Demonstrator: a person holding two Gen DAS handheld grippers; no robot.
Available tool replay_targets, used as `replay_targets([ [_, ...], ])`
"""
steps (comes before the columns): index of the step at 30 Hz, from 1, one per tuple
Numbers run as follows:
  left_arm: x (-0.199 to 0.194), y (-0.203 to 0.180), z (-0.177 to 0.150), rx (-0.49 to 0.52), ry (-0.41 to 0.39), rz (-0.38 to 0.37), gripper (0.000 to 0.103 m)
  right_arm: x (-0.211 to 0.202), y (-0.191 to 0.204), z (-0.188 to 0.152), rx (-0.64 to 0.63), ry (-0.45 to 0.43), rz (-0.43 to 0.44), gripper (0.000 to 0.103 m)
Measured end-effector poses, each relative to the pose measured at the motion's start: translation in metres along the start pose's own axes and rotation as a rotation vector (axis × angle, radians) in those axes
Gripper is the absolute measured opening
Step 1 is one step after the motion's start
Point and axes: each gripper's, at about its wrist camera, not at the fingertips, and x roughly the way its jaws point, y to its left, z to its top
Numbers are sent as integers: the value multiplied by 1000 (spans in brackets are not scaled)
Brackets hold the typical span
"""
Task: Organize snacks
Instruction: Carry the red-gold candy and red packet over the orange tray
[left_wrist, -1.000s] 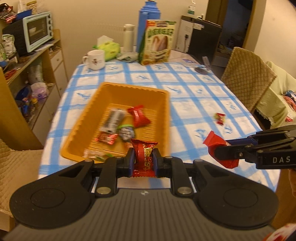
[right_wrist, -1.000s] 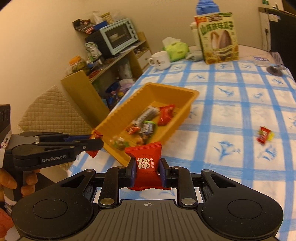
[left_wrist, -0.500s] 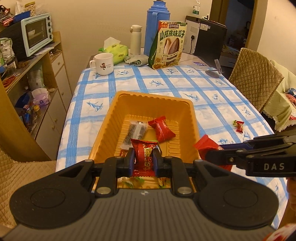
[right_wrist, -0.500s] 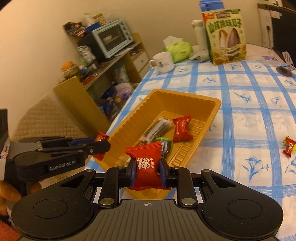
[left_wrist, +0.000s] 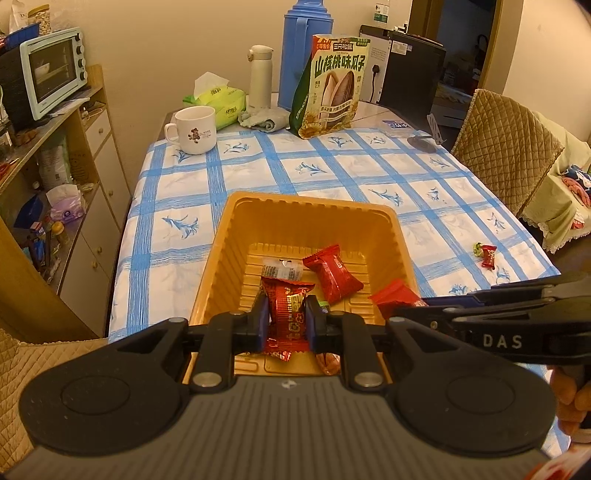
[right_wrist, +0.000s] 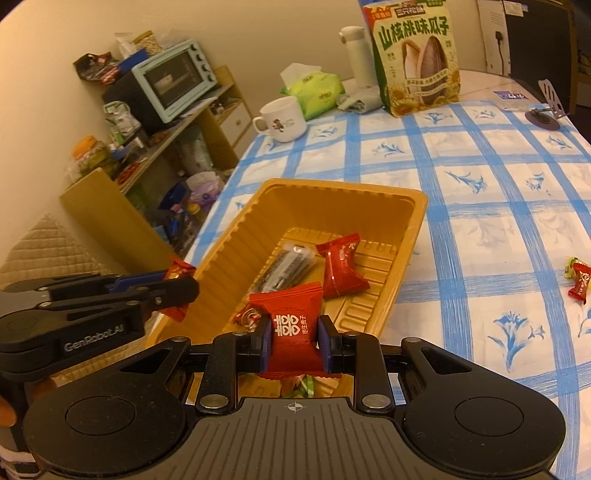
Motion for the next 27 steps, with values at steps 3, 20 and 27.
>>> replay_targets([
  [3,4,3,0,-3,8,-5,18,7,-1,2,10,3,-18,26],
  [20,18,14,-3,-18,39,-19,18,23,-8,11,37,-37,-36,49],
  [27,21,12,-4,-18,50,-37,18,24,-5,7,-7,-1,-29,49],
])
